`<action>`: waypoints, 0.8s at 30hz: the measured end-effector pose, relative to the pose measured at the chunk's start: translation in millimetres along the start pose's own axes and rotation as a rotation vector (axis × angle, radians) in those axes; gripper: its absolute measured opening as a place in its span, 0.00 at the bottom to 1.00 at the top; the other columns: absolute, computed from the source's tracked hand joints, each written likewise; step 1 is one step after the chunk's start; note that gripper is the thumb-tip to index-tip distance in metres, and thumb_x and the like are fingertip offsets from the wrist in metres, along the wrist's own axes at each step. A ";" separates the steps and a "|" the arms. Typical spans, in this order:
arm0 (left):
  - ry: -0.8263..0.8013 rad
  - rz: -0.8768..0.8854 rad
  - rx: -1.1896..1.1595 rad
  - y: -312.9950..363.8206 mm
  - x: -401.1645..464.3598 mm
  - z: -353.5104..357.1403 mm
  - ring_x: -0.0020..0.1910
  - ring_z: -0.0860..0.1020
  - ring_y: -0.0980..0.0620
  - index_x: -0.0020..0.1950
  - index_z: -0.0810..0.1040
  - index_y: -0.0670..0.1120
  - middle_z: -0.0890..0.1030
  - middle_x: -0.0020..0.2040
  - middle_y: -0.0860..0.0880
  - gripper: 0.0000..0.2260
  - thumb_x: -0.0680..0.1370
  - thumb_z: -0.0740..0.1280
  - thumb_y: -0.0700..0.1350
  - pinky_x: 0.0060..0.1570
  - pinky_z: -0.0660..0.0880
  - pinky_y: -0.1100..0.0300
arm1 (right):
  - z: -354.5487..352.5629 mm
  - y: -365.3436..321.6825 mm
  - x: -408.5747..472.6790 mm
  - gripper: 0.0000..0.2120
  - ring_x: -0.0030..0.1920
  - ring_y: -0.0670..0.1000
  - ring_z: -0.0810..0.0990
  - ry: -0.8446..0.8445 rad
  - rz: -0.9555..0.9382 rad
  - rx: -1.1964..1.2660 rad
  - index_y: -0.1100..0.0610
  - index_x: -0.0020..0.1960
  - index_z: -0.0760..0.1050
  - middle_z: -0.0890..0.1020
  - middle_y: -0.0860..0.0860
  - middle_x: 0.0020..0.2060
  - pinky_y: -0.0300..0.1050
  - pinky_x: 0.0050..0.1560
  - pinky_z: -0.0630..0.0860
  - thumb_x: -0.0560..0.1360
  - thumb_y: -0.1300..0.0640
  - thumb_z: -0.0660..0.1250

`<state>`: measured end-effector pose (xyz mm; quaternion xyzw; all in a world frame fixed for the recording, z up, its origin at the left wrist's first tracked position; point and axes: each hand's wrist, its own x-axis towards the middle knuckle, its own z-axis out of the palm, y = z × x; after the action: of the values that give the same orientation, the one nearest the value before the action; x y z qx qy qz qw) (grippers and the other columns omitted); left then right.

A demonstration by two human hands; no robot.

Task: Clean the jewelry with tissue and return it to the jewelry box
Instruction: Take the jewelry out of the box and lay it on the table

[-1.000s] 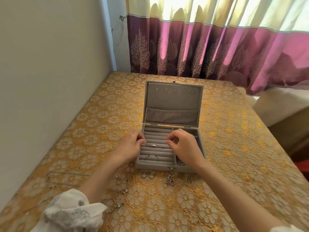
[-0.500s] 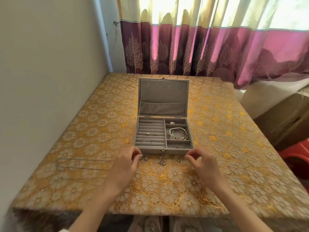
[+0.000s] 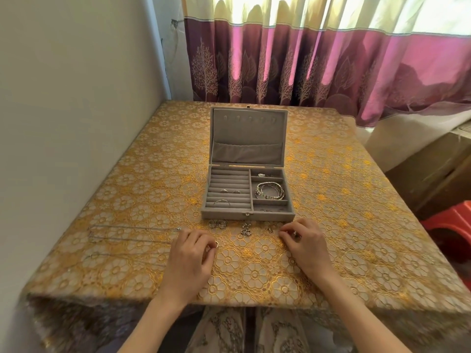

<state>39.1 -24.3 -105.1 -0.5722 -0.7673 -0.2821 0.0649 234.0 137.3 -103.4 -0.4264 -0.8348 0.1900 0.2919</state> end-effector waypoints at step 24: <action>-0.007 -0.083 -0.043 1.1 7.1 3.0 0.48 0.72 0.54 0.57 0.78 0.47 0.80 0.48 0.54 0.13 0.73 0.71 0.42 0.49 0.67 0.63 | 3.6 -1.7 2.4 0.03 0.42 0.50 0.72 0.039 0.003 -0.036 0.57 0.42 0.78 0.74 0.45 0.37 0.43 0.43 0.67 0.70 0.58 0.72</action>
<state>38.4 -16.6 -104.2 -0.5424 -0.7843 -0.2988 0.0383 229.5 138.1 -104.3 -0.4365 -0.8316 0.1670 0.3000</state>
